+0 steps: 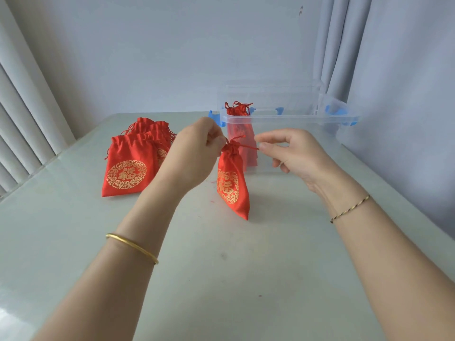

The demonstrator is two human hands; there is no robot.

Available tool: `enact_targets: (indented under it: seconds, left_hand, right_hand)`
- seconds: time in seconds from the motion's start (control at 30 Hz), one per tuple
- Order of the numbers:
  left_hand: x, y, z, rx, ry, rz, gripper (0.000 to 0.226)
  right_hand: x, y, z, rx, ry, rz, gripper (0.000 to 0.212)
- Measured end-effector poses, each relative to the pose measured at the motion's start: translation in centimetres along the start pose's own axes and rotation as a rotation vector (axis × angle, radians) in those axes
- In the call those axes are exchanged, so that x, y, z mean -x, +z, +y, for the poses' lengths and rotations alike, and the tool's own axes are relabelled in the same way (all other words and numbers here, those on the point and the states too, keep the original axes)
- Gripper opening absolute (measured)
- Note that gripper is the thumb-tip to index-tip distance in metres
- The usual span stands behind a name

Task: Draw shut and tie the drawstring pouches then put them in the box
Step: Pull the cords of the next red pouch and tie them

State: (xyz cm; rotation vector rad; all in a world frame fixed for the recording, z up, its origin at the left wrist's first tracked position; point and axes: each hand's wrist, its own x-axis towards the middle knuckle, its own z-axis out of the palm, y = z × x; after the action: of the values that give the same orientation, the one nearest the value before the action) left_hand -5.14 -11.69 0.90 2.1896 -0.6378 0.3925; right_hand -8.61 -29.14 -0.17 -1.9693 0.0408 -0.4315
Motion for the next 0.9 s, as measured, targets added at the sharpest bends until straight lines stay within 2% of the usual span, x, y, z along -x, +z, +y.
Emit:
enact_targets:
  seconds: [0.07,0.13,0.2,0.3,0.43,0.5,0.57,0.63,0.73,0.83,0.9]
  left_hand:
    - [0.0,-0.2,0.3,0.113,-0.034,-0.009,0.010]
    - [-0.2,-0.1,1.1,0.209,-0.044,-0.043,0.010]
    - [-1.0,-0.2,2.0,0.247,-0.028,-0.062,0.010]
    - [-3.1,-0.9,3.3,0.335,-0.014,-0.052,0.011]
    - [-6.6,-1.8,3.9,0.438,-0.077,0.053,0.010]
    - [-8.3,-1.6,3.5,0.415,-0.099,0.084,0.010]
    - [-9.7,-1.1,3.0,0.370,-0.127,0.073,0.014]
    - [-10.7,-0.5,2.4,0.333,-0.153,0.051,0.015]
    - [-11.9,0.3,1.1,0.308,-0.188,0.043,0.016]
    - [-12.4,0.4,-0.1,0.305,-0.213,0.033,0.018]
    - [-12.7,0.5,-0.8,0.308,-0.224,0.034,0.017]
  right_hand:
    - [0.5,-0.2,-0.9,0.019,-0.018,-0.052,0.026]
    - [1.0,0.4,-2.0,0.143,-0.098,-0.088,0.027]
    - [0.9,0.8,-2.9,0.222,-0.153,-0.089,0.023]
    - [-0.7,-0.1,-4.2,0.175,-0.148,-0.064,0.015]
    - [-4.0,-3.0,-7.6,0.099,-0.163,0.115,0.013]
    - [-6.4,-4.3,-9.0,0.065,-0.187,0.222,0.019]
    - [-9.4,-5.1,-9.4,0.113,-0.196,0.297,0.016]
    - [-12.6,-5.2,-8.5,0.257,-0.153,0.321,0.015]
    - [-16.5,-4.2,-5.6,0.461,0.014,0.221,0.021]
    - [-18.9,-3.3,-2.6,0.655,0.170,0.143,0.016]
    - [-19.9,-2.6,-1.3,0.730,0.232,0.137,0.025]
